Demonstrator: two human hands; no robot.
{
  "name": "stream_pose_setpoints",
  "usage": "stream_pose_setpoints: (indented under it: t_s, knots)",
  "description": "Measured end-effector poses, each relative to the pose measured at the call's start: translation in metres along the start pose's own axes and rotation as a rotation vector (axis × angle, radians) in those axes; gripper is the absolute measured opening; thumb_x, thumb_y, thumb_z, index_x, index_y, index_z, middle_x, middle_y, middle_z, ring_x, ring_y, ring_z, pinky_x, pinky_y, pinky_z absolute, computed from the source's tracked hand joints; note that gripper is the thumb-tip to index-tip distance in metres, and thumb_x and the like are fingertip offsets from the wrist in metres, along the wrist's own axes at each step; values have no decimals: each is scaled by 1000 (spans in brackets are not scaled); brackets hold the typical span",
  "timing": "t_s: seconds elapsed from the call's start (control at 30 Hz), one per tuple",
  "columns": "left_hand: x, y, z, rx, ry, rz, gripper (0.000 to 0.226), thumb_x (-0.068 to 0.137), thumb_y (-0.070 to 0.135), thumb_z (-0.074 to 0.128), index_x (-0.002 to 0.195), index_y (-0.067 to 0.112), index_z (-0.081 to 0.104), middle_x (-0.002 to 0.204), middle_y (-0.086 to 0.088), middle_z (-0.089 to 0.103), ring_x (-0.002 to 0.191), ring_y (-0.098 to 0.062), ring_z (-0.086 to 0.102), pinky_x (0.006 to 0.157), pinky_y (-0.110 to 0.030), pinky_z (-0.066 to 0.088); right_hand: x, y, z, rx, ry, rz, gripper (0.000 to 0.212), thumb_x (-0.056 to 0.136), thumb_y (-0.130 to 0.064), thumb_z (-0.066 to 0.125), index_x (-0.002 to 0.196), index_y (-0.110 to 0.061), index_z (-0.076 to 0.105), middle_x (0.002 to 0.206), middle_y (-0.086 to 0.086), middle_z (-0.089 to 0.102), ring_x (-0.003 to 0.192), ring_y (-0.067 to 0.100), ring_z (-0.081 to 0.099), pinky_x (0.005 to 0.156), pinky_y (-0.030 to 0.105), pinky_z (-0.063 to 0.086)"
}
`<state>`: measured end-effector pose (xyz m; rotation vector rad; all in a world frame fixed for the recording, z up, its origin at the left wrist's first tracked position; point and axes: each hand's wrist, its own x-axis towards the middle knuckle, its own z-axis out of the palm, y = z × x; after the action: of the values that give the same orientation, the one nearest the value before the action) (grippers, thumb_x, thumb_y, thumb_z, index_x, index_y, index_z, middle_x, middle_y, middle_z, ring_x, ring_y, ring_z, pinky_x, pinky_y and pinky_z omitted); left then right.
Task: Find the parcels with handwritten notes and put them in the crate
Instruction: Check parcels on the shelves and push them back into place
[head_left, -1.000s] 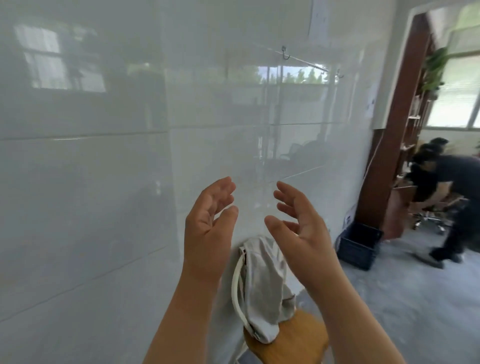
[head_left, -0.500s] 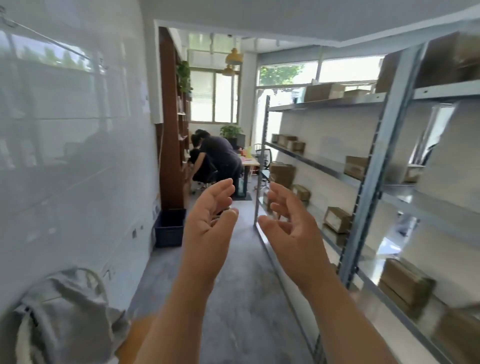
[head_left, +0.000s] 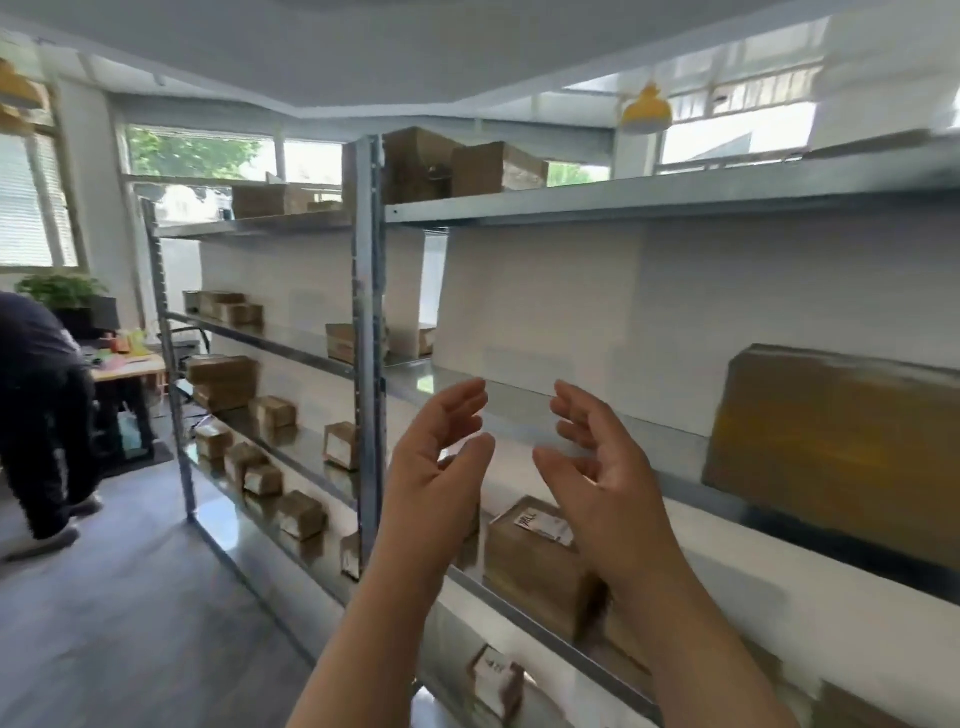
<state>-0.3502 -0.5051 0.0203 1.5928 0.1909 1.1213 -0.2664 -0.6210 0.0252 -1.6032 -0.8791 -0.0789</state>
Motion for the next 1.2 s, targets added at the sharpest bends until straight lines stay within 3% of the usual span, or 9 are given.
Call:
stream_pose_setpoints:
  t_s: [0.1,0.23,0.4,0.63,0.77,0.9,1.1,1.2]
  knots:
    - [4,-5,72,-67,-94,-4,43,96,7,58,120,42,63,124,17,67,118,-1,61,97,-27,49,4,18,-66,-51,93,44,50,96,-36,61,139,-52,41,149,-23,43,129,2,45,110,39,45]
    - [-2,-7,164,-157,-217,-4,40,97,8,57,121,40,63,124,17,67,115,-1,61,95,-24,49,2,42,-148,-94,206,85,51,96,-38,62,139,-54,41,150,-23,43,135,6,44,111,43,44]
    - [-5,-9,246,-253,-303,8,41,94,4,58,118,37,65,120,16,70,113,-3,64,88,-19,53,-2,68,-220,-200,311,72,48,96,-37,62,135,-55,42,142,-29,46,129,-1,45,111,39,43]
    - [12,-18,300,-308,-349,12,39,96,4,59,122,32,65,110,22,70,104,8,64,70,-5,51,5,90,-270,-332,459,105,47,95,-38,62,133,-58,41,136,-38,43,122,-13,42,109,30,40]
    - [45,-36,303,-299,-282,20,41,95,4,59,122,34,66,119,17,69,115,0,62,86,-18,51,12,88,-285,-379,633,102,49,95,-30,62,128,-60,41,137,-34,43,123,-7,42,109,33,38]
    - [86,-57,298,-280,-244,-15,41,97,7,55,122,38,64,122,15,66,111,-3,61,87,-27,51,27,88,-293,-427,814,139,52,97,-26,60,138,-51,41,139,-28,39,136,8,40,114,46,39]
    - [137,-84,304,-303,-324,-192,35,103,21,49,135,34,57,142,8,55,132,-16,49,104,-35,41,56,97,-302,-299,935,321,44,102,-45,43,146,-41,40,155,-10,40,142,19,38,111,42,34]
    - [151,-93,314,-294,-452,-359,40,103,43,44,142,35,50,149,4,48,136,-21,47,112,-43,38,69,102,-303,-164,953,486,58,96,-65,37,148,-41,37,155,-6,41,141,26,39,115,53,32]
